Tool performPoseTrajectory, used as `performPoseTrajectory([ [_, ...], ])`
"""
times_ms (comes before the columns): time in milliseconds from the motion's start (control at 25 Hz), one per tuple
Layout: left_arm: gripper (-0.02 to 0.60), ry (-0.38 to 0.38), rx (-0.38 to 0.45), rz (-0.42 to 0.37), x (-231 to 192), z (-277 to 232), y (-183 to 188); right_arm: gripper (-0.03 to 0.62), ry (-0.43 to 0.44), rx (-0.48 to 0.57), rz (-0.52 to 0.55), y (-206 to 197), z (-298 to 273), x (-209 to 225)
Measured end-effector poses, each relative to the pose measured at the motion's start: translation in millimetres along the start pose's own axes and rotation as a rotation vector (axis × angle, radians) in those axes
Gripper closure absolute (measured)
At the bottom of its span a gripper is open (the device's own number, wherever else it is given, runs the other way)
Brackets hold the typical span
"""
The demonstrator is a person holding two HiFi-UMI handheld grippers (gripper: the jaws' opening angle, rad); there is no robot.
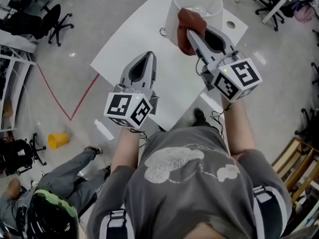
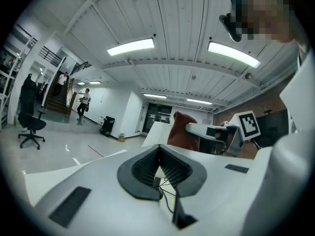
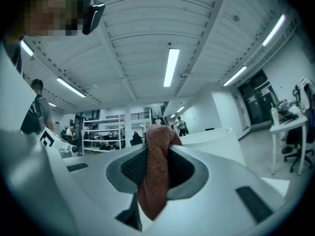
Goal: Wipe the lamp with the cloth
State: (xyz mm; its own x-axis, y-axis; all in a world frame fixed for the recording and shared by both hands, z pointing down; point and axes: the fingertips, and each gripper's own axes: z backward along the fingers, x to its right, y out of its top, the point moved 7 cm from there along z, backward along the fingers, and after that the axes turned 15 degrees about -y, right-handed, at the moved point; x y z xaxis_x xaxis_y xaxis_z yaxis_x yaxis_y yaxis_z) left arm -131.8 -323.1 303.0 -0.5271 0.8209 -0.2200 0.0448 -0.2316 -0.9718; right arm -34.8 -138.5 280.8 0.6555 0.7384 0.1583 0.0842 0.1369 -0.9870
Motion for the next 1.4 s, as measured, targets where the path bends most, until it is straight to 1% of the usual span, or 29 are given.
performPoseTrajectory([
  [160,0.574,-0.074,-0.020,0.016,-14.7,18.3,-1.1,0.503,-0.103,-0.052,-0.034,-21.8,-8.9,-12.1],
  [240,0.574,-0.109,-0.037,0.031,-20.2,27.7,-2.5,0.503,-0.152,-0.077,-0.035,-34.3,-10.4,-18.3],
  [360,0.574,-0.136,-0.063,0.050,-26.5,38.5,-6.6,0.503,-0.209,-0.121,-0.038,-54.2,-11.6,-24.5],
  [480,0.574,-0.151,-0.073,0.078,-29.6,44.3,-13.2,0.503,-0.247,-0.175,-0.047,-76.4,-7.8,-25.4],
  [680,0.574,-0.165,-0.098,0.116,-30.8,39.4,-30.0,0.503,-0.274,-0.254,-0.062,-107.9,-0.2,-20.6],
  [800,0.574,-0.146,-0.113,0.139,-30.4,31.1,-37.6,0.503,-0.267,-0.276,-0.089,-118.1,0.0,-23.0],
  [960,0.574,-0.108,-0.119,0.165,-24.4,21.8,-42.4,0.503,-0.192,-0.288,-0.086,-119.5,-0.4,-35.1],
  [1040,0.574,-0.088,-0.124,0.148,-22.9,17.2,-38.2,0.503,-0.157,-0.273,-0.086,-111.6,-1.1,-38.9],
  [1160,0.574,-0.056,-0.106,0.110,-27.2,11.5,-23.4,0.503,-0.119,-0.220,-0.076,-90.4,-8.1,-44.1],
  [1280,0.574,-0.048,-0.083,0.069,-37.4,5.4,-6.6,0.503,-0.121,-0.162,-0.079,-68.3,-19.2,-46.7],
  [1400,0.574,-0.063,-0.057,0.046,-51.9,0.4,9.1,0.503,-0.134,-0.114,-0.120,-49.9,-30.4,-52.2],
])
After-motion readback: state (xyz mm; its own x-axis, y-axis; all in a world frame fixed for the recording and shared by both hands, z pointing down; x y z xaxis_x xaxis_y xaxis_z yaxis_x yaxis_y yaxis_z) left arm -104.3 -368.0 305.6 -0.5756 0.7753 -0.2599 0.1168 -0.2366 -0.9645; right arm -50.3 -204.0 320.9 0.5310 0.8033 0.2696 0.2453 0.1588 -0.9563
